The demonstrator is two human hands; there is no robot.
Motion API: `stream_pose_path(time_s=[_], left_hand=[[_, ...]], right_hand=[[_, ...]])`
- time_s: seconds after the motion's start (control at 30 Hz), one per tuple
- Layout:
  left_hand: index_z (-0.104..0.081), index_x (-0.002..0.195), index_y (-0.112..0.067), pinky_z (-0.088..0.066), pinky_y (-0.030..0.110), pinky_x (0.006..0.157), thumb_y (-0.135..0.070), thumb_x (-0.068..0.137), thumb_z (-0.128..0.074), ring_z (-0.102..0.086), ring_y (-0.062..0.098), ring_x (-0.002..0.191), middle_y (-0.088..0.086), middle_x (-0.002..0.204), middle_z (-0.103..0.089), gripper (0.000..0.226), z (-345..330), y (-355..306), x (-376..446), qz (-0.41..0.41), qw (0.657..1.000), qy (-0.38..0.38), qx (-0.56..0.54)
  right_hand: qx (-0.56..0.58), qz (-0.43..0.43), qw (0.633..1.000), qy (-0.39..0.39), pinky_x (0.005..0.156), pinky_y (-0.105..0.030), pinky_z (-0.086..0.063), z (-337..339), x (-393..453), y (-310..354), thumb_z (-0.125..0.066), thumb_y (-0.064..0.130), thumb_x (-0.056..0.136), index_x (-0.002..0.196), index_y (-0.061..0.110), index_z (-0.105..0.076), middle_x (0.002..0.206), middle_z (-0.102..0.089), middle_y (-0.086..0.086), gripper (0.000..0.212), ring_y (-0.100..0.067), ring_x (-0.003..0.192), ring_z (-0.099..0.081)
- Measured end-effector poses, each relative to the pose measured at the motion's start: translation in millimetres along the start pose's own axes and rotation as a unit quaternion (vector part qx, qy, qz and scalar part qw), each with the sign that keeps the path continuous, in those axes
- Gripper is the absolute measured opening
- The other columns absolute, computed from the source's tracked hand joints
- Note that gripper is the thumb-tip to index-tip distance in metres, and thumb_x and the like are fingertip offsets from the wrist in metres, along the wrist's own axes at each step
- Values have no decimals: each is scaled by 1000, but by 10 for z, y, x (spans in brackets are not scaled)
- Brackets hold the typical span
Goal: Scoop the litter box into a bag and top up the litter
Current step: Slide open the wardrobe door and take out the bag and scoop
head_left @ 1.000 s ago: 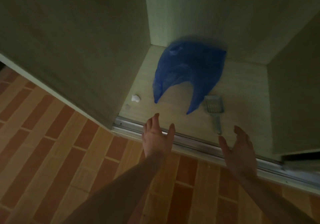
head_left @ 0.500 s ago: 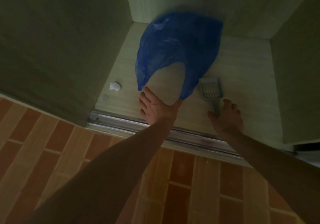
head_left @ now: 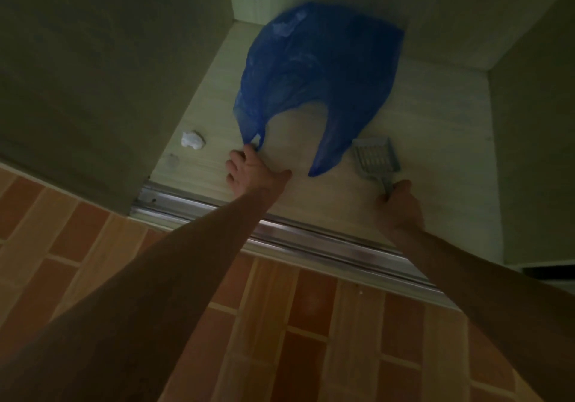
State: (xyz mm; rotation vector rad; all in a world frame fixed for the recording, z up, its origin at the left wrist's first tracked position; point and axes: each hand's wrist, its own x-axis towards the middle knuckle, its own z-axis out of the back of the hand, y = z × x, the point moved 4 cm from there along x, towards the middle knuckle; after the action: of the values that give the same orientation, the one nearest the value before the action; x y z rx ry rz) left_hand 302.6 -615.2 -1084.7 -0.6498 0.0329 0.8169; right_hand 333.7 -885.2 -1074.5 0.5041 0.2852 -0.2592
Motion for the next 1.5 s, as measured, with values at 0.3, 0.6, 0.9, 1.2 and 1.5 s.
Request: stream_pose_path(time_s=[0.3, 0.6, 0.9, 1.2, 1.5], left_hand=[[-69, 99, -8, -33, 41, 99, -30, 91, -54, -42, 33, 118, 10, 121, -48, 27, 68, -46, -394, -61, 998, -29, 14], [-64, 90, -11, -36, 41, 90, -29, 97, -47, -52, 34, 103, 4, 90, -48, 25, 404, 73, -945, -117, 991, 35, 59], [-73, 104, -4, -42, 44, 90, -34, 104, -41, -55, 40, 109, 20, 105, -65, 43, 719, 531, -1222, -44, 995, 26, 82], [-50, 72, -16, -50, 40, 59, -25, 94, -57, -59, 31, 67, 6, 70, -57, 25, 896, 466, -1463, -82, 990, 69, -95], [-56, 110, -24, -59, 38, 73, -52, 97, -58, -67, 18, 79, 0, 85, -66, 31, 627, 132, -1665, -37, 969, 217, -115]], right_hand=[[82, -55, 995, -11, 83, -43, -43, 42, -284, -62, -43, 12, 104, 127, -4, -42, 126, -59, -32, 28, -48, 114, -59], [115, -72, 991, -2, 71, -36, -36, 166, -910, -99, -46, 13, 104, 125, -2, -44, 116, -62, -29, 25, -45, 103, -62], [112, -150, 982, 7, 78, -42, -41, 289, -1201, -227, -49, 13, 103, 129, -3, -43, 126, -59, -30, 31, -46, 115, -58], [126, -92, 986, 66, 71, -31, -36, 389, -1473, 25, -59, 16, 97, 126, 7, -54, 111, -65, -19, 30, -38, 101, -64], [148, -3, 985, 90, 38, -7, -34, 400, -1747, 222, -59, 10, 97, 120, 10, -59, 71, -50, 9, 22, -3, 56, -46]])
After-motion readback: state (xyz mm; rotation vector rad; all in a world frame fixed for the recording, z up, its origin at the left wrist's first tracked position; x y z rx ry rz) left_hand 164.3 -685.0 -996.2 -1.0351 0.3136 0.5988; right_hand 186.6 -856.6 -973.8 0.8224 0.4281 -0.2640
